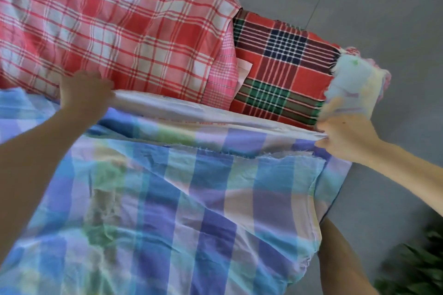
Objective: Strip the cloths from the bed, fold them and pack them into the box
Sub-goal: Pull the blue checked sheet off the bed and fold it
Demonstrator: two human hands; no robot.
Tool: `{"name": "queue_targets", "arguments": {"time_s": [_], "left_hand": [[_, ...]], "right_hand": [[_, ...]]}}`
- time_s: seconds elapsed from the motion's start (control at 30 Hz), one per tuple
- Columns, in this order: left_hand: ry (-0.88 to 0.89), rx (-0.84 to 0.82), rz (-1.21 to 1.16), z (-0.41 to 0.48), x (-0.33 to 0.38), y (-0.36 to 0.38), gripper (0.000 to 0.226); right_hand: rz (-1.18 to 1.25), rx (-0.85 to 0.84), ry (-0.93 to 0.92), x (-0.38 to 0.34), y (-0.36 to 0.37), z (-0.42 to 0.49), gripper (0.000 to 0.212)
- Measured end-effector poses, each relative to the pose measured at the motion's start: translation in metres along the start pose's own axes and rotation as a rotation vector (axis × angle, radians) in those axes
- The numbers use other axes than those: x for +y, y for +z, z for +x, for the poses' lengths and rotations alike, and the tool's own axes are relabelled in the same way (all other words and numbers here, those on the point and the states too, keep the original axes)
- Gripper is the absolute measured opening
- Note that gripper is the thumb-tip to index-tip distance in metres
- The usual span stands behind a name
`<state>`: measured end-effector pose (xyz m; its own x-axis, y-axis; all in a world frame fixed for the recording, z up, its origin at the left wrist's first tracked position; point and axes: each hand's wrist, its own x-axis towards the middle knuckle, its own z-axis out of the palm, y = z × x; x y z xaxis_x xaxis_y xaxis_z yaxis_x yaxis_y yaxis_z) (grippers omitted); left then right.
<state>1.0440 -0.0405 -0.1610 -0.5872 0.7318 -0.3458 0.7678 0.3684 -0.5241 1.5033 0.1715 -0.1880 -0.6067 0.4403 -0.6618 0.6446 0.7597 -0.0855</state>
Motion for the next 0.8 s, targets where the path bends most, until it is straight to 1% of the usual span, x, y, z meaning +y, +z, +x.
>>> {"name": "queue_targets", "arguments": {"time_s": [0.03, 0.1, 0.13, 0.17, 0.2, 0.23, 0.27, 0.3, 0.33, 0.4, 0.47, 0.5, 0.57, 0.6, 0.63, 0.67, 0.7, 0.73, 0.8], "left_hand": [[-0.041, 0.045, -0.042, -0.007, 0.010, -0.006, 0.010], [-0.049, 0.132, -0.298, -0.029, 0.044, -0.027, 0.016], [0.003, 0.113, -0.399, -0.043, 0.062, -0.039, 0.019], [0.086, 0.036, -0.510, -0.054, 0.074, -0.042, 0.022], [0.177, -0.088, -0.583, -0.066, 0.084, -0.044, 0.029], [0.286, -0.211, -0.574, -0.075, 0.089, -0.046, 0.036], [0.384, -0.308, -0.502, -0.083, 0.093, -0.046, 0.044], [0.464, -0.381, -0.430, -0.089, 0.096, -0.045, 0.051], [0.515, -0.448, -0.350, -0.094, 0.098, -0.044, 0.056], [0.528, -0.558, -0.245, -0.099, 0.100, -0.041, 0.061], [0.536, -0.590, -0.096, -0.097, 0.097, -0.039, 0.052], [0.539, -0.578, -0.034, -0.095, 0.093, -0.041, 0.046], [0.525, -0.546, 0.073, -0.089, 0.083, -0.038, 0.033], [0.507, -0.521, 0.101, -0.086, 0.077, -0.035, 0.028], [0.487, -0.489, 0.106, -0.085, 0.072, -0.035, 0.027], [0.464, -0.451, 0.078, -0.086, 0.067, -0.034, 0.028], [0.440, -0.414, 0.041, -0.087, 0.063, -0.034, 0.028], [0.396, -0.361, -0.081, -0.087, 0.059, -0.032, 0.025], [0.289, -0.255, -0.471, -0.085, 0.056, -0.034, 0.019]], "right_hand": [[-0.019, 0.037, 0.070, 0.000, 0.001, -0.002, 0.018], [-0.069, 0.241, 0.167, 0.000, 0.008, -0.009, 0.026], [-0.044, 0.367, 0.195, -0.003, 0.008, -0.013, 0.030], [0.010, 0.528, 0.185, -0.007, 0.009, -0.018, 0.030], [0.087, 0.636, 0.133, -0.015, 0.010, -0.024, 0.027], [0.177, 0.683, 0.034, -0.025, 0.012, -0.029, 0.023], [0.247, 0.661, -0.075, -0.037, 0.013, -0.033, 0.022], [0.284, 0.602, -0.158, -0.049, 0.018, -0.035, 0.026], [0.275, 0.511, -0.204, -0.059, 0.024, -0.035, 0.034], [0.160, 0.345, -0.219, -0.072, 0.035, -0.030, 0.047], [0.084, 0.245, -0.195, -0.075, 0.037, -0.027, 0.043], [0.108, 0.254, -0.187, -0.071, 0.037, -0.028, 0.044], [0.215, 0.258, -0.157, -0.060, 0.033, -0.036, 0.061], [0.294, 0.263, -0.142, -0.052, 0.030, -0.042, 0.058], [0.398, 0.272, -0.139, -0.042, 0.028, -0.048, 0.047], [0.543, 0.224, -0.123, -0.034, 0.022, -0.053, 0.033], [0.691, 0.172, -0.103, -0.027, 0.017, -0.059, 0.025], [0.799, 0.154, -0.065, -0.020, 0.013, -0.064, 0.025], [0.866, 0.196, 0.002, -0.007, 0.008, -0.075, 0.032]]}}
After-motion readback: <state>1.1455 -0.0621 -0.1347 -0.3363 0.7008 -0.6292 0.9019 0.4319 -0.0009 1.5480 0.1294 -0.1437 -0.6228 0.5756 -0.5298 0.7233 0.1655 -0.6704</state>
